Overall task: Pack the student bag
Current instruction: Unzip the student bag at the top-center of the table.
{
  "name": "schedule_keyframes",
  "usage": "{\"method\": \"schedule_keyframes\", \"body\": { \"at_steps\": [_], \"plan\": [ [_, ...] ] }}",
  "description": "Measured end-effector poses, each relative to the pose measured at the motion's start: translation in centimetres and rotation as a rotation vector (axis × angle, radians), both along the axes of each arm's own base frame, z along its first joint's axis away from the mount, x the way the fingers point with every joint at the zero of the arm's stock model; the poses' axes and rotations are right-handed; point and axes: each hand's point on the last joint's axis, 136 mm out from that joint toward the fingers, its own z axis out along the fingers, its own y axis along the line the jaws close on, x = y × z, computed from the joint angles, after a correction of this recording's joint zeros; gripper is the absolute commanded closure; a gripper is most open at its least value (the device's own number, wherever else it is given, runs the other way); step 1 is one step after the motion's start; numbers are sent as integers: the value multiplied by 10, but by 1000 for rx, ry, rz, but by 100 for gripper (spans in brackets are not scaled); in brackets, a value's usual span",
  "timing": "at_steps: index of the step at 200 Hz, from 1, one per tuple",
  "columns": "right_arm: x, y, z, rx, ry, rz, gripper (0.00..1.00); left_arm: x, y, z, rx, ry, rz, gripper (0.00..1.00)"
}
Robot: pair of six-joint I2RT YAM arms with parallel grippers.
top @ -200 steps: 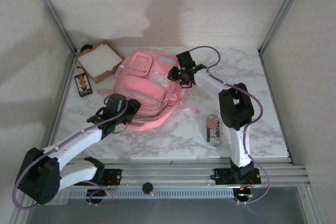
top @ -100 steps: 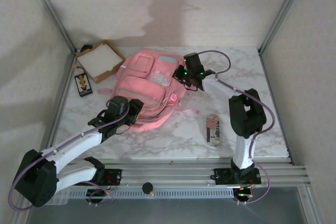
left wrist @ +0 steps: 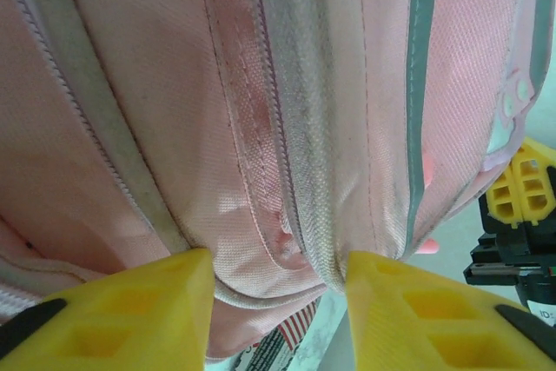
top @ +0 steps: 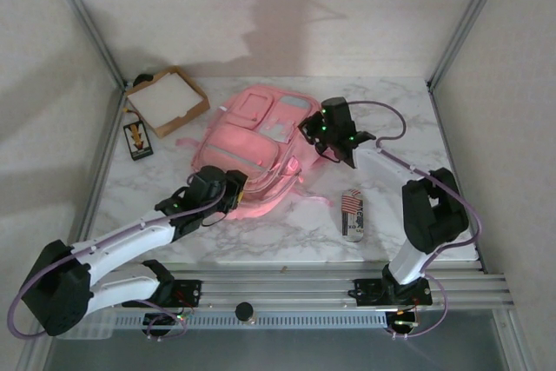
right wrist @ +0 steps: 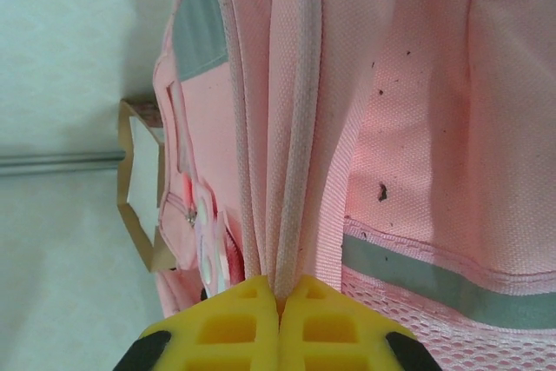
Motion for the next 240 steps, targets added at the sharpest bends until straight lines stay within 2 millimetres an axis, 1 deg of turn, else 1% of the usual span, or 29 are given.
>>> {"method": "schedule_keyframes", "body": {
  "at_steps": [16,39,67,87,103,116,153,185,202,228,240],
  "plan": [
    [-2,-3,0,3,3,-12,100,-1,-1,-5,5,17,15,58],
    [-5,-6,-1,5,4,-26,100,-2,-3,-4,-14,16,38,59],
    [-5,-8,-3,10,6,-39,100,-11,-5,-10,-32,40,56,59],
    [-4,-8,-2,12,3,-43,100,-19,0,-16,-38,57,77,60],
    [-4,-8,-2,12,3,-44,100,-21,5,-18,-42,62,99,60],
    [-4,-8,-2,14,1,-45,100,-20,6,-20,-42,63,108,60],
    [-5,-6,-3,10,-2,-46,100,-12,5,-33,-21,79,132,60],
    [-5,-7,-8,8,-14,-59,100,-1,1,-27,-23,63,149,61],
    [-7,-8,-11,16,-17,-66,100,4,-1,-29,-11,69,158,61],
    [-7,-13,-13,15,-22,-93,100,13,-5,-39,10,86,167,70],
    [-7,-14,-12,16,-25,-99,100,16,-4,-39,10,85,178,80]
  ]
}}
